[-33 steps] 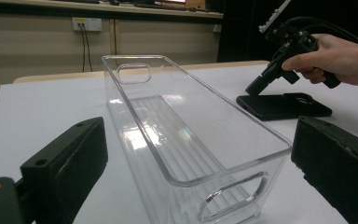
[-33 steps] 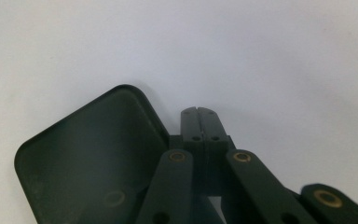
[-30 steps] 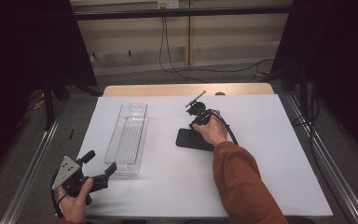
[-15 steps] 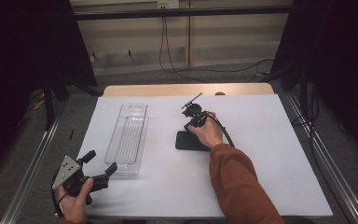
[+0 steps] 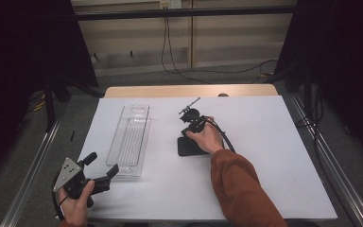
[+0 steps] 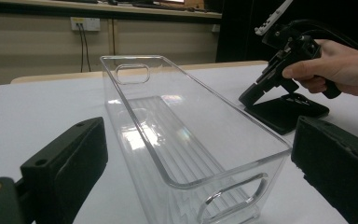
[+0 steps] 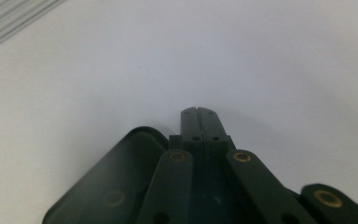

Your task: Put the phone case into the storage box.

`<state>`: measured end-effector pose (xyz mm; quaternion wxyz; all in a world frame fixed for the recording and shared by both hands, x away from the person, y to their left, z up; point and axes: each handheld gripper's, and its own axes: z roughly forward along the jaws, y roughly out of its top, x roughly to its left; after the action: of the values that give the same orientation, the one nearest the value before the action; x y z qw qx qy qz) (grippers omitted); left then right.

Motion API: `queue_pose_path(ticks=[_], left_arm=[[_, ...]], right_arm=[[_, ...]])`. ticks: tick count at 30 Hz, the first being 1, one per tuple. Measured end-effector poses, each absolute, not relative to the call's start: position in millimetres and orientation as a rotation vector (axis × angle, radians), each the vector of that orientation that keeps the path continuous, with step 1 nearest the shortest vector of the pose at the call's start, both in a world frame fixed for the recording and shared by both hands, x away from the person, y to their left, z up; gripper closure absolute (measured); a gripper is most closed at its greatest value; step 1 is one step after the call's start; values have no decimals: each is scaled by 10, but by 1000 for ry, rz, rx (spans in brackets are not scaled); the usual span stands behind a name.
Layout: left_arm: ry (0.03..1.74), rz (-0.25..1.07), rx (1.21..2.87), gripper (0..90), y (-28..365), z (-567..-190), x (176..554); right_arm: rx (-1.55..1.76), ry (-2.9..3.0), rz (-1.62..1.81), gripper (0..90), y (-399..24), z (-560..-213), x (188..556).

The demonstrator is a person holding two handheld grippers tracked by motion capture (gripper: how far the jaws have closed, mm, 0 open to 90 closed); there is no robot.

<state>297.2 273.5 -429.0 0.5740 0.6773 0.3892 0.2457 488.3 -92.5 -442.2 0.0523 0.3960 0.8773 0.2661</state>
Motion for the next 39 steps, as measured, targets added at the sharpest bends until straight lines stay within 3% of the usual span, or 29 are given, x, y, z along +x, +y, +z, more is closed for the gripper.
queue_pose_path(ticks=[39], left_arm=[[917, 574, 1584, 36, 2735, -4290, 2977]], right_arm=[[1084, 2780, 895, 900, -835, -4417, 4348]])
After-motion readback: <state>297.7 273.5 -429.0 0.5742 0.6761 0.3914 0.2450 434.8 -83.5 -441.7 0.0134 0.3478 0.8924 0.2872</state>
